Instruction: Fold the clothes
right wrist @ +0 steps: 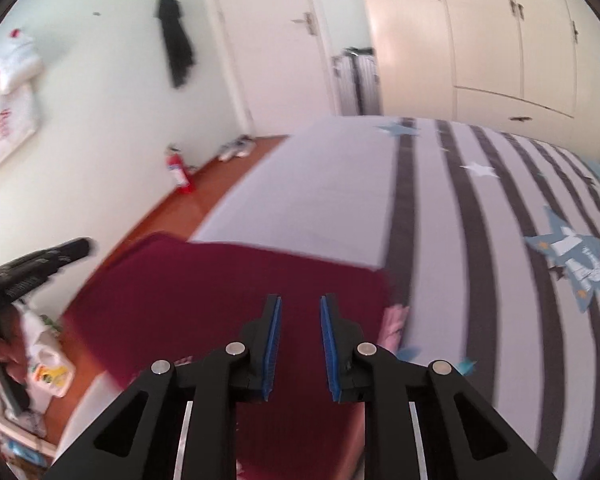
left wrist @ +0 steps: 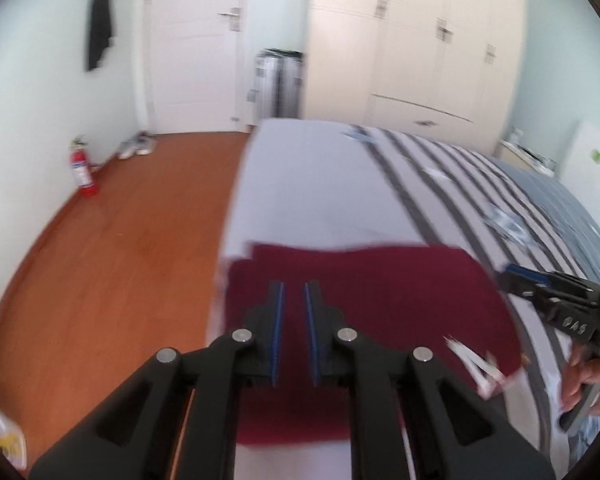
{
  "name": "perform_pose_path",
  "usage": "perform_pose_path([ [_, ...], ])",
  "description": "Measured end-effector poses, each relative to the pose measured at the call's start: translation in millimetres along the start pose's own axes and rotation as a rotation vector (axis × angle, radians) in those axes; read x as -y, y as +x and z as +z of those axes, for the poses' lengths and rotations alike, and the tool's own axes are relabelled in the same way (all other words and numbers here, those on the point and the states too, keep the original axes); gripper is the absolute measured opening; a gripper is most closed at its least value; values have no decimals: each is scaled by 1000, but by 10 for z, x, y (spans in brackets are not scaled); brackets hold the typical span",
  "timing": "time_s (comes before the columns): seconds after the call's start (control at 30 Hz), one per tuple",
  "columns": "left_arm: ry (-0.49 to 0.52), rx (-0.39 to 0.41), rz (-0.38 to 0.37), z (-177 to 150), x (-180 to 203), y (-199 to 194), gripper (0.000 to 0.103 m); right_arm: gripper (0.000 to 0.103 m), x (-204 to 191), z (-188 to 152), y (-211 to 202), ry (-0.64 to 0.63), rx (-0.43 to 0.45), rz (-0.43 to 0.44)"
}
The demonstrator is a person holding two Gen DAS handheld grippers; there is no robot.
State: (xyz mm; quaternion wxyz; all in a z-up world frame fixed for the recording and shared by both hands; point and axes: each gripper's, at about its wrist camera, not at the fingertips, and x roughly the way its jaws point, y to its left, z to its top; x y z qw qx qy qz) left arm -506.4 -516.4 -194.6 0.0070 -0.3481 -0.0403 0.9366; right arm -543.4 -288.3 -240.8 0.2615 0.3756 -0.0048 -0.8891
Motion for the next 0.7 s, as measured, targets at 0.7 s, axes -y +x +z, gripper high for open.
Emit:
perform_pose_path([
  [0.7, -55, -81, 98, -476, -377, 95, 10, 11, 213, -509, 0, -8, -47, -34],
])
